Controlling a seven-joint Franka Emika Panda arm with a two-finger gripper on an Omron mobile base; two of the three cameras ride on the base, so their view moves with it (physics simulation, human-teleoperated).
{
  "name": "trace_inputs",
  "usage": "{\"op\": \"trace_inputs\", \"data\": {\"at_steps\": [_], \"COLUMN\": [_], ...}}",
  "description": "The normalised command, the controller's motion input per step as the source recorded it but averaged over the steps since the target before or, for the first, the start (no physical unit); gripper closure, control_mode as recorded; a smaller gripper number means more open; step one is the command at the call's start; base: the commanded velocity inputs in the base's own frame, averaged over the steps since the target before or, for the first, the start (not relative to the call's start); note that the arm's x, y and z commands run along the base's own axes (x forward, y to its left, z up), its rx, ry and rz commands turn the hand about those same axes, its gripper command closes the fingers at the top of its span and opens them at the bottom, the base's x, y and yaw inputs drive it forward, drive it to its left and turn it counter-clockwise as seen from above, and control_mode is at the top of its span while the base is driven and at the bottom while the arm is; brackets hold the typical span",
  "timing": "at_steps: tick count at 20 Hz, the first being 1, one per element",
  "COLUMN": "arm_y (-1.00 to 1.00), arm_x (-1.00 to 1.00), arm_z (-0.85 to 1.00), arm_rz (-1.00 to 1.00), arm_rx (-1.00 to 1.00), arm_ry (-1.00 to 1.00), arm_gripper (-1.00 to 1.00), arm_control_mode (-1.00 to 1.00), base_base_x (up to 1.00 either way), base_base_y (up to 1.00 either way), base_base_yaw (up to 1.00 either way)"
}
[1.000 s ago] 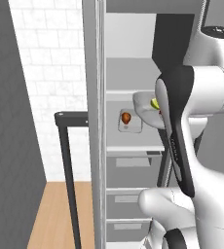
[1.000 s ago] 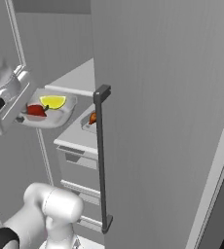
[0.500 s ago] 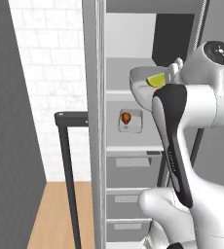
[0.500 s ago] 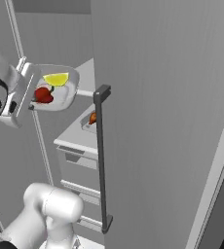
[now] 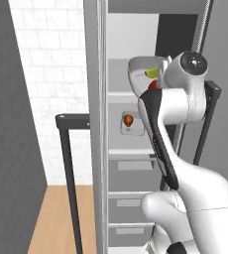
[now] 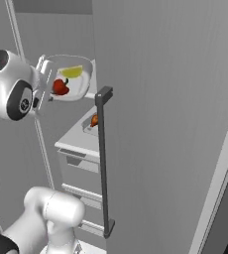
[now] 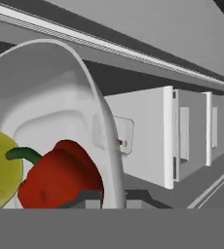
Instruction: Take the meat container that has the chicken drumstick and place it on the second highest rack of the freezer. Then take the vegetable container that has the bell pepper and lemon wedge and place it on the highest rack of the freezer.
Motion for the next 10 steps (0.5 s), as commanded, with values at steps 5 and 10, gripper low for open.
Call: {"op": "trace_inputs", "data": {"at_steps": [5, 10], "arm_y": [-0.15, -0.1], "arm_x": [0.77, 0.63], "arm_z": [0.0, 0.0], "arm_rz": [-0.05, -0.01], "arm_rx": [0.0, 0.0], "arm_ry": [-0.02, -0.06], "arm_gripper": [1.0, 1.0], "arm_control_mode": [-1.0, -1.0], "base_base_x": [0.0, 0.0], "base_base_y": [0.0, 0.0], "base_base_yaw": [0.0, 0.0]}}
